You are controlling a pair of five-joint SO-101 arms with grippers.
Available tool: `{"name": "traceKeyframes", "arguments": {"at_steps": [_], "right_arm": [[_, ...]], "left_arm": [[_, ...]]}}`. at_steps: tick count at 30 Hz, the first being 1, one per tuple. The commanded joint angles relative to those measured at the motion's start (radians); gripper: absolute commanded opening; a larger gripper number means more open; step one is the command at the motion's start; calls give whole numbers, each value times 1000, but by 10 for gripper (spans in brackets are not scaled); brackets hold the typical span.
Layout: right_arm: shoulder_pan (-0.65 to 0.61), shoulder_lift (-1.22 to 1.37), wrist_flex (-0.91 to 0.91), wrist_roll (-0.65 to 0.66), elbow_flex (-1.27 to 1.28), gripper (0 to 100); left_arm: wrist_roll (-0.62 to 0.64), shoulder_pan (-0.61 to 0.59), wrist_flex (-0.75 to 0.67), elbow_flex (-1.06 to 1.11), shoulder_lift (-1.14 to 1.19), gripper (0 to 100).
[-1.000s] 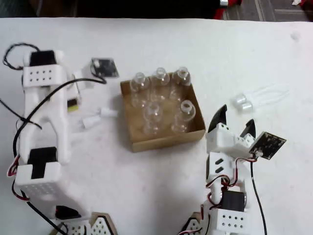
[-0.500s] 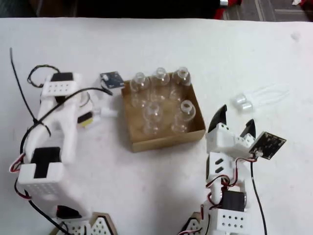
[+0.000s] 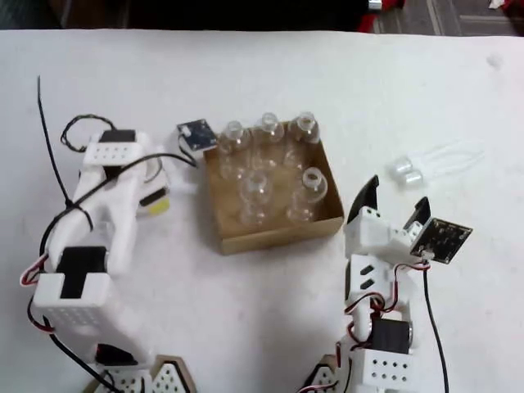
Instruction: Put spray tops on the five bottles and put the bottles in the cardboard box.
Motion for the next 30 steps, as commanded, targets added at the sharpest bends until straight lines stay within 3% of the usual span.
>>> {"name": "traceKeyframes", "arguments": {"at_steps": [1,12,18,22,30], "right_arm": [[-5,-10,4,17,6,318],[-5,-10,4,18,6,318],[-5,-10,4,18,6,318],[-5,-10,4,20,6,318],[-5,-10,4,21,6,318]], "left_arm": [[17,31,-38,11,-51,142],[6,41,-40,2,38,143],[-6,44,46,-75,81,137],[-6,48,74,-92,76,24],[2,51,347,-311,76,23]]}}
